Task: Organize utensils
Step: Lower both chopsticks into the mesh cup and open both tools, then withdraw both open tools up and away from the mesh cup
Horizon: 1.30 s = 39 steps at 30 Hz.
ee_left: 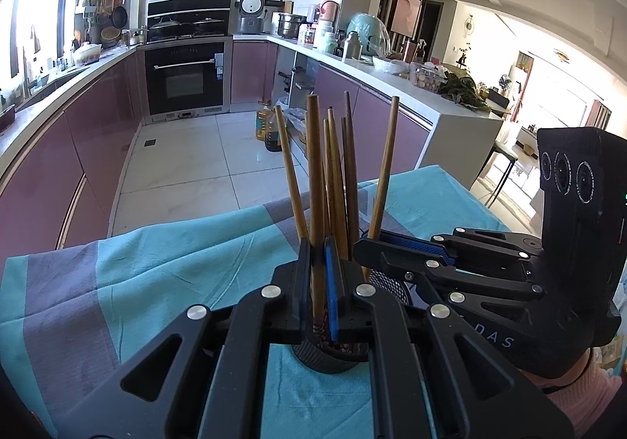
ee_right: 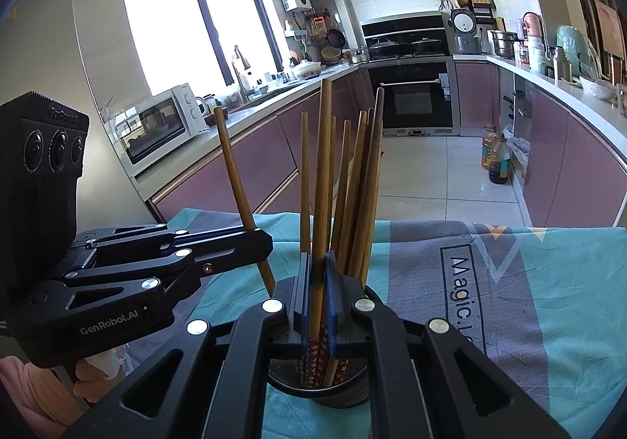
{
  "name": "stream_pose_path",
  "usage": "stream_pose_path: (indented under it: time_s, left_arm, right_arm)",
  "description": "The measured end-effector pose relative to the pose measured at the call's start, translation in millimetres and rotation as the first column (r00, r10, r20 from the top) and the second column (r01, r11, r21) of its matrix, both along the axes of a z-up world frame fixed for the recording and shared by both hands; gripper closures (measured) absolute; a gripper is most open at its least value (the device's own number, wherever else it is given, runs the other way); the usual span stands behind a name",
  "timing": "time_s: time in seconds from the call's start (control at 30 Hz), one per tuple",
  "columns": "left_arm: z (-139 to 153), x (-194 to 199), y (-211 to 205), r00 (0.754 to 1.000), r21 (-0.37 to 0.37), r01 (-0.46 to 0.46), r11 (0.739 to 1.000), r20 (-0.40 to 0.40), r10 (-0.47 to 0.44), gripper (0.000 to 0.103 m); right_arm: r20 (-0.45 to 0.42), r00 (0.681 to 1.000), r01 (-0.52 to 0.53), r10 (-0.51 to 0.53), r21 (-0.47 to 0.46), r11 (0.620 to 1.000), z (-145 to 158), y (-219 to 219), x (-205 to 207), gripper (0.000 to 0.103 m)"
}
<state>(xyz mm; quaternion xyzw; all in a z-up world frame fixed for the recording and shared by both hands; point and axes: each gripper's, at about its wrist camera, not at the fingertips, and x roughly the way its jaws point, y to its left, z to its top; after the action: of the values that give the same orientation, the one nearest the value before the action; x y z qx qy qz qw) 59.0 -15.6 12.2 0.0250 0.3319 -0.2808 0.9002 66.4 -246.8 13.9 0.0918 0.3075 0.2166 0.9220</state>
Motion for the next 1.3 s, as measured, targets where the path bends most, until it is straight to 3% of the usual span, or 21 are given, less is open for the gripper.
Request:
stream_pose_path:
  time_s: [1.3]
  left_arm:
    - [-12, 15, -10, 0.999, 0.017, 0.001, 1.000, -0.034, -0.001, 0.095]
  right_arm:
    - [-0.022, 0.999, 0.031, -0.030, 0.018, 0.999, -7, -2, 13, 0.096]
